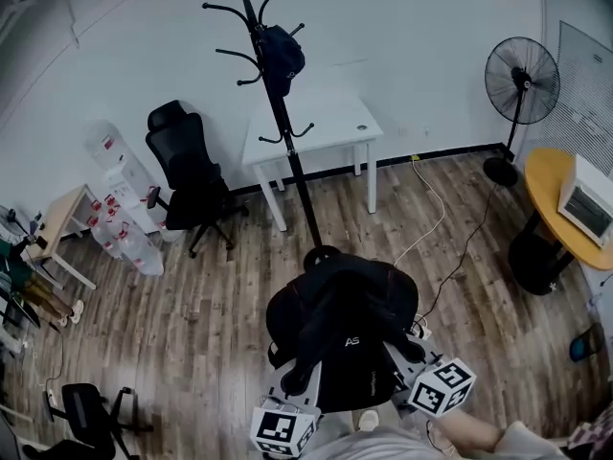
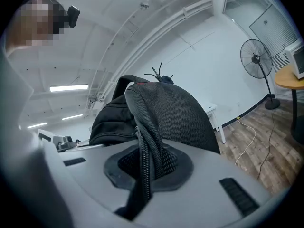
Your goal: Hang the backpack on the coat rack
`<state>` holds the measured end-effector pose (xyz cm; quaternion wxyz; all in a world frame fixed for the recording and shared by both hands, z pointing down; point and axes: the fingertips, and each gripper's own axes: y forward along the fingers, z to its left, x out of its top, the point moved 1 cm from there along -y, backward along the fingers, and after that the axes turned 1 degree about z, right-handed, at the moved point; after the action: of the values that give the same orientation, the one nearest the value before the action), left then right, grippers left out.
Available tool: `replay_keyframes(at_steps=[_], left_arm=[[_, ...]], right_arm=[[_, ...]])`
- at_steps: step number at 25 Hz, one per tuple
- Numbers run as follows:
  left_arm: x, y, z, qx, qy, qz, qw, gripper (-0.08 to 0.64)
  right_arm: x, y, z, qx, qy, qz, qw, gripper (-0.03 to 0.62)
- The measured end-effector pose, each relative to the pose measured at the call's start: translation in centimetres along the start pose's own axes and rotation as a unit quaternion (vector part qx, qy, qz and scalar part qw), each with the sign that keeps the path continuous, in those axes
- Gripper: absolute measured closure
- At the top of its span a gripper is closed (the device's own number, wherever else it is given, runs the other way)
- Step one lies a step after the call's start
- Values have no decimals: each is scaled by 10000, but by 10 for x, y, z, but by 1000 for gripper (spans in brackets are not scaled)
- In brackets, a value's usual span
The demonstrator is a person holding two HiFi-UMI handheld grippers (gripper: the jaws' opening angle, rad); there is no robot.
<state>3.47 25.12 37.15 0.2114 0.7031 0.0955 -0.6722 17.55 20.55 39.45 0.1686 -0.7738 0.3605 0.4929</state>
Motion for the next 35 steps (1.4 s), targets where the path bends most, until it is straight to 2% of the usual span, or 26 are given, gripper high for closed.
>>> replay_keyframes(at_steps=[7, 16, 27, 35], left_arm=[[5, 14, 22, 27, -84, -73, 9999, 534], [8, 43, 80, 4, -18, -135, 9999, 534], [10, 89, 169, -261, -65, -37, 9996, 534], [9, 119, 214, -466, -11, -6, 9989, 534]], right_arm=[[12, 24, -3, 21, -59, 20, 10000, 560], [19, 86, -9, -84, -137, 34, 9999, 560], [27, 180, -20, -369, -170, 14, 9992, 560], [32, 229, -30, -540, -147, 37, 9984, 560]])
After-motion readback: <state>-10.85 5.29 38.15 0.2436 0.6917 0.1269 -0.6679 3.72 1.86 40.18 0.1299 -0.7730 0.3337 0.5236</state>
